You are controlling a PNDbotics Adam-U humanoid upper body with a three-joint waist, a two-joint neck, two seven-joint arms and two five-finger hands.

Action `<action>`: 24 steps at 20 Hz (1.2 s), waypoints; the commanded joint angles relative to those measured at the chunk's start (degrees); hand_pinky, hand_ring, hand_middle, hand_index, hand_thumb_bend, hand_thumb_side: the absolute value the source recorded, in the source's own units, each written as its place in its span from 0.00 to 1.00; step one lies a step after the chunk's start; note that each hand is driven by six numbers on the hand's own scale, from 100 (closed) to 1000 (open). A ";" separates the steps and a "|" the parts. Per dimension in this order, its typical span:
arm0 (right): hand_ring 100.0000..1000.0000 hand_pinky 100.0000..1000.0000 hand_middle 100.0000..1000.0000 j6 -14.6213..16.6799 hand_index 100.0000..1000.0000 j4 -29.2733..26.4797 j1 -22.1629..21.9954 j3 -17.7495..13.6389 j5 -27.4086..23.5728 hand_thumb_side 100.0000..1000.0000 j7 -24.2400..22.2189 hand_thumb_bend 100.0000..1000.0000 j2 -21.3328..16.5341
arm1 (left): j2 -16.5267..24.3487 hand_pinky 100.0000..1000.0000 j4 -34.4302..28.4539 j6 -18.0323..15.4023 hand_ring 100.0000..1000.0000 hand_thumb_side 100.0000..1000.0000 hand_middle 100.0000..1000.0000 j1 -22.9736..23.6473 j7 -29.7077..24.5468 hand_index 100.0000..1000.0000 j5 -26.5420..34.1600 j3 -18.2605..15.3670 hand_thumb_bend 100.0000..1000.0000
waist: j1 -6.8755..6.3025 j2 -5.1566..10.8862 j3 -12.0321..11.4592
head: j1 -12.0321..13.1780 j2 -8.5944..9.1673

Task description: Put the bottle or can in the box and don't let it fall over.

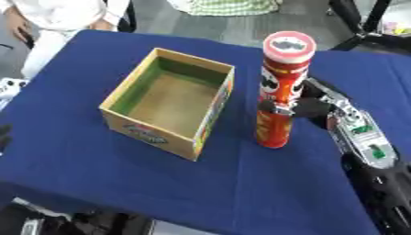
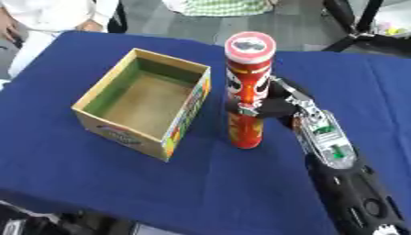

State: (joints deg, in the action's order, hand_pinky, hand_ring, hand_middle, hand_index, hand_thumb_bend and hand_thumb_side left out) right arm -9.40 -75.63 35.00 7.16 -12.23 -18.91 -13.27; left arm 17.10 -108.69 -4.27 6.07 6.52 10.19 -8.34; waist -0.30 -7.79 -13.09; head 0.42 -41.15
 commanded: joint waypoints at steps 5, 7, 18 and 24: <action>0.95 0.86 0.94 -0.40 0.26 -3.01 0.73 0.13 -2.17 0.00 -0.27 0.52 -1.05 | 1.02 0.97 -0.63 -0.03 0.92 0.71 0.91 -0.13 -0.02 0.91 0.06 -0.37 0.01 | -0.20 0.66 -0.08 | 0.15 0.74; 0.95 0.86 0.94 -0.61 0.25 -3.68 0.63 0.22 -3.16 0.00 -0.23 0.52 -1.49 | 1.03 0.96 -0.63 -0.02 0.92 0.70 0.91 -0.11 0.02 0.91 0.05 -0.40 0.01 | -0.18 0.67 -0.07 | 0.16 0.72; 0.94 0.86 0.93 -2.47 0.24 -6.51 5.45 1.17 -2.32 0.00 2.08 0.52 1.32 | 1.19 0.97 -0.67 -0.02 0.92 0.70 0.91 0.00 -0.06 0.91 0.11 -0.34 0.01 | -0.18 0.91 0.00 | 0.03 0.28; 0.94 0.86 0.92 -5.17 0.24 -7.45 11.18 3.08 0.24 0.00 5.56 0.53 6.56 | 1.29 0.97 -0.60 0.00 0.92 0.70 0.91 0.06 -0.17 0.91 0.22 -0.22 0.01 | -0.16 1.17 -0.10 | -0.24 0.09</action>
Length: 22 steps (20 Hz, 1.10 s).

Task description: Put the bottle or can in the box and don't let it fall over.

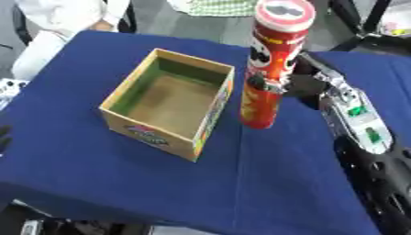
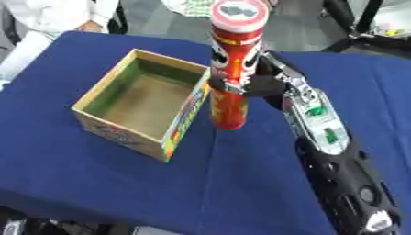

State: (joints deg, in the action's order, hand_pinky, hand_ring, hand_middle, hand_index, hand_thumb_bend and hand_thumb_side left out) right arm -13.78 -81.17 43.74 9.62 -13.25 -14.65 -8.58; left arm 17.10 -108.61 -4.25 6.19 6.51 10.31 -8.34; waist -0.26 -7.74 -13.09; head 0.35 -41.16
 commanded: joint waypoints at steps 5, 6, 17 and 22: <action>0.94 0.86 0.92 -2.04 0.25 -1.68 6.55 2.03 5.27 0.00 3.08 0.53 8.24 | 1.26 0.97 -0.64 0.01 0.92 0.70 0.91 -0.16 -0.32 0.91 0.21 -0.07 0.01 | -0.27 1.22 -0.38 | -0.55 -0.05; 0.94 0.86 0.92 -2.20 0.25 -1.52 7.18 2.07 6.18 0.00 3.42 0.53 9.51 | 1.25 0.97 -0.63 0.02 0.92 0.70 0.91 -0.19 -0.35 0.91 0.23 -0.05 0.01 | -0.29 1.22 -0.46 | -0.60 -0.03; 0.94 0.86 0.91 -2.28 0.25 3.66 12.48 0.41 15.94 0.00 7.94 0.53 20.96 | 1.07 0.97 -0.54 0.14 0.92 0.70 0.91 -0.58 -0.58 0.91 0.45 0.17 0.01 | -0.20 0.94 -1.11 | -1.10 0.06; 0.94 0.86 0.91 -0.52 0.26 6.64 13.03 -1.26 19.75 0.00 9.25 0.52 23.54 | 1.00 0.97 -0.56 0.13 0.92 0.70 0.91 -0.70 -0.64 0.91 0.50 0.22 0.01 | -0.29 0.71 -1.17 | -1.18 0.28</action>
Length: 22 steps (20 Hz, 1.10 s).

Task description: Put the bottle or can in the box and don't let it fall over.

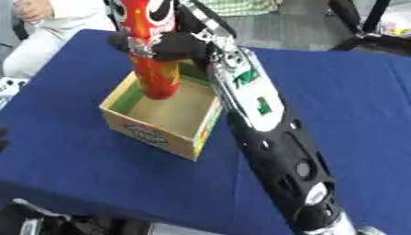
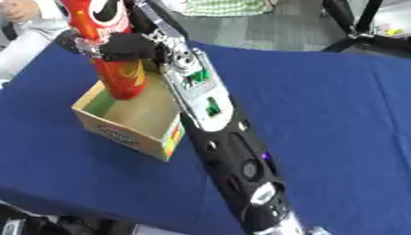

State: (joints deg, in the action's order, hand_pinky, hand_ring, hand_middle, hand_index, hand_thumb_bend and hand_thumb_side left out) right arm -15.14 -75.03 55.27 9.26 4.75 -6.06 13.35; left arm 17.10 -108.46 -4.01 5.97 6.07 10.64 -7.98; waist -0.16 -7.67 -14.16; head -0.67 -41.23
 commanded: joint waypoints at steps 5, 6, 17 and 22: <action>0.94 0.86 0.91 1.62 0.27 2.93 1.33 -1.81 4.12 0.00 1.39 0.53 3.12 | 0.90 0.97 -0.71 -0.10 0.92 0.70 0.91 -0.46 -0.22 0.91 0.16 -0.16 0.01 | -0.43 0.50 -0.14 | -0.20 0.53; 0.94 0.86 0.91 1.73 0.27 3.27 1.28 -1.91 4.35 0.00 1.45 0.53 3.17 | 0.88 0.97 -0.70 -0.10 0.92 0.71 0.91 -0.42 -0.20 0.91 0.14 -0.18 0.01 | -0.42 0.50 -0.16 | -0.19 0.54; 0.95 0.86 0.92 2.69 0.43 5.79 0.46 -3.75 6.78 0.00 4.77 0.60 3.10 | 0.60 0.97 -0.56 -0.04 0.92 0.71 0.91 -0.19 -0.19 0.91 0.04 -0.20 0.01 | -0.47 0.30 0.04 | -0.11 0.97; 0.96 0.86 0.92 3.09 0.45 6.18 0.12 -4.42 7.94 0.00 6.31 0.61 3.29 | 0.50 0.97 -0.56 -0.03 0.92 0.71 0.91 -0.18 -0.26 0.91 -0.04 -0.15 0.01 | -0.51 0.14 0.13 | -0.19 1.12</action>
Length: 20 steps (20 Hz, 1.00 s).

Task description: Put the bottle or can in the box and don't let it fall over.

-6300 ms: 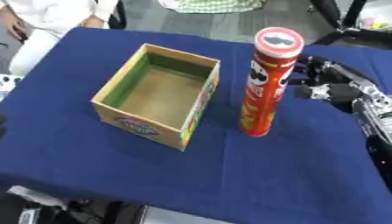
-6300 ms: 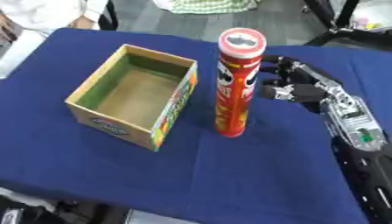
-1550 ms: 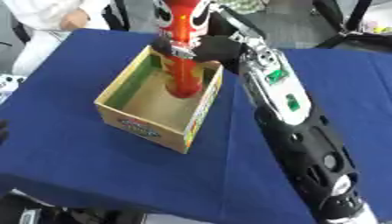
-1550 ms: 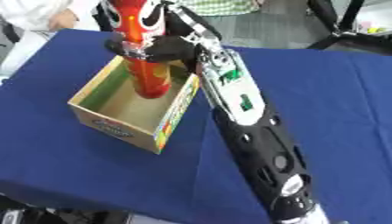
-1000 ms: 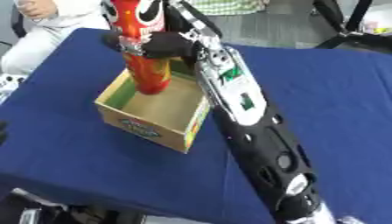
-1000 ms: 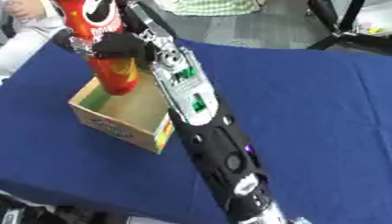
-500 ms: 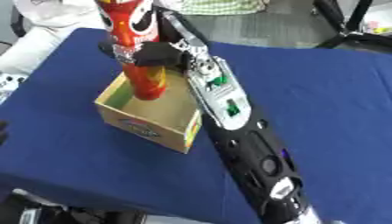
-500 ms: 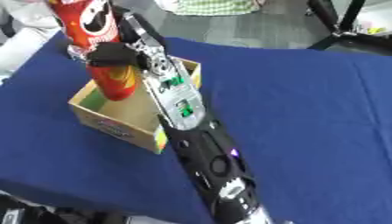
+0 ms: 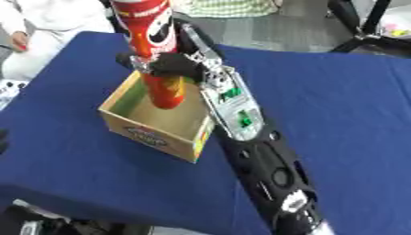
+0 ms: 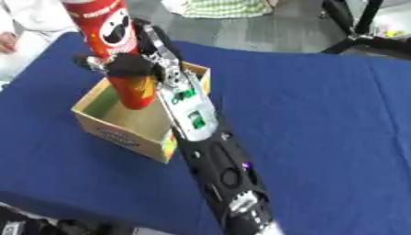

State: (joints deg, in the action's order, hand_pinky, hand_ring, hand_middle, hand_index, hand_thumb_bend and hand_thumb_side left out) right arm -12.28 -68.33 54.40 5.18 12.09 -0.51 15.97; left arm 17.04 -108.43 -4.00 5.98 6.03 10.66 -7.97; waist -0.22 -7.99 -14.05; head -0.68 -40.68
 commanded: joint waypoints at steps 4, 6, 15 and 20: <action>1.00 0.88 1.00 -0.17 0.79 0.09 0.80 -0.13 2.11 0.16 0.01 0.83 0.44 | 0.50 0.97 -0.54 0.00 0.92 0.71 0.91 -0.13 -0.24 0.91 -0.11 -0.16 0.01 | -0.41 0.44 0.01 | -0.05 0.51; 1.00 0.92 1.00 -0.60 0.94 0.40 0.79 -0.13 3.89 0.26 -0.67 0.95 0.22 | 0.50 0.97 -0.52 0.02 0.92 0.71 0.91 -0.11 -0.24 0.91 -0.10 -0.18 0.01 | -0.39 0.48 0.01 | -0.09 0.52; 1.00 0.92 1.00 -1.51 0.95 -0.26 0.32 -0.94 8.63 0.30 1.35 0.94 0.10 | 0.48 0.97 -0.50 0.04 0.93 0.71 0.91 -0.02 -0.40 0.91 -0.01 -0.16 0.01 | -0.45 0.59 0.16 | -0.03 0.41; 1.00 0.91 1.00 -1.29 0.93 -1.03 0.26 -0.88 8.25 0.28 1.26 0.96 -0.21 | 0.48 0.97 -0.48 0.04 0.93 0.71 0.91 0.06 -0.48 0.91 0.03 -0.15 0.01 | -0.51 0.70 0.21 | 0.01 0.49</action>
State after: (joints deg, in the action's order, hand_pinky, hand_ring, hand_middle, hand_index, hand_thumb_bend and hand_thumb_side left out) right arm -13.74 -67.87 53.86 4.27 20.38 0.66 15.88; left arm 17.02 -108.42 -3.80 6.09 5.79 10.65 -7.97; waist -0.26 -8.06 -13.82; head -0.66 -40.67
